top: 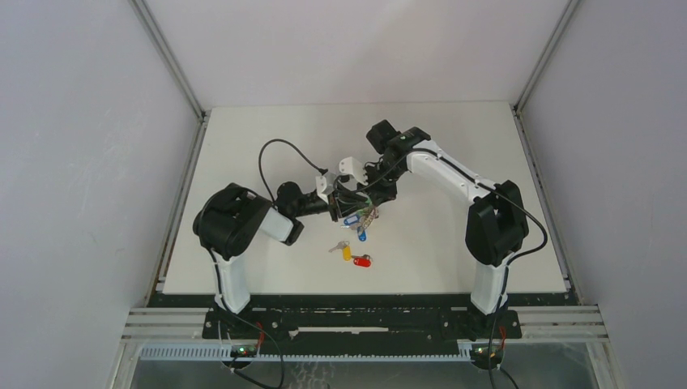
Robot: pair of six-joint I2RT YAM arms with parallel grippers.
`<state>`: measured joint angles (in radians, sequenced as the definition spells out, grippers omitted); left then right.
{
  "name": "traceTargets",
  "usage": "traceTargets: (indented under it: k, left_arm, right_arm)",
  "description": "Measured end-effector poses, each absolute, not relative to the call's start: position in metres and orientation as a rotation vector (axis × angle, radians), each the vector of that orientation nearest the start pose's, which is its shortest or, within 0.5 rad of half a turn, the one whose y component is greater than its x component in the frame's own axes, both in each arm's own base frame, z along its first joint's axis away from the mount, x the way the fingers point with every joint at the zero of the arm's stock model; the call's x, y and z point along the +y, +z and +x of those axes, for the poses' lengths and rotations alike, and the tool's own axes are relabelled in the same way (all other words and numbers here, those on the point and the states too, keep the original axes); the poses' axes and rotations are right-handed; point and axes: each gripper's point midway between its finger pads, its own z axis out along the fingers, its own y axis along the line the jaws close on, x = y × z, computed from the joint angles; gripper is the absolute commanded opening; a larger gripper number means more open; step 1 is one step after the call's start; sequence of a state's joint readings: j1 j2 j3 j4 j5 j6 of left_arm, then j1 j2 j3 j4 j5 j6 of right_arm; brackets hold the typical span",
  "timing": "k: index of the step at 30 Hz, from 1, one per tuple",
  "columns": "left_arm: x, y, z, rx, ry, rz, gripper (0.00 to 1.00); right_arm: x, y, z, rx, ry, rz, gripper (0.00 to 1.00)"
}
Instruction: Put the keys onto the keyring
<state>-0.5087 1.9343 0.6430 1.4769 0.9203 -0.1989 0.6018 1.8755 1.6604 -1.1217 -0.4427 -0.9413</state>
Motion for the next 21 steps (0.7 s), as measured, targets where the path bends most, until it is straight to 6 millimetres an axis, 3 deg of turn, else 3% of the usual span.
traceTargets:
  k: [9, 21]
  left_arm:
    - [-0.327, 0.122, 0.290, 1.253, -1.199, 1.011, 0.26]
    - [-0.326, 0.132, 0.290, 1.224, -1.184, 1.018, 0.21]
  right_arm:
    - [0.261, 0.127, 0.298, 1.909, 0.600, -1.956, 0.00]
    - [0.266, 0.130, 0.295, 1.875, 0.613, -1.964, 0.00]
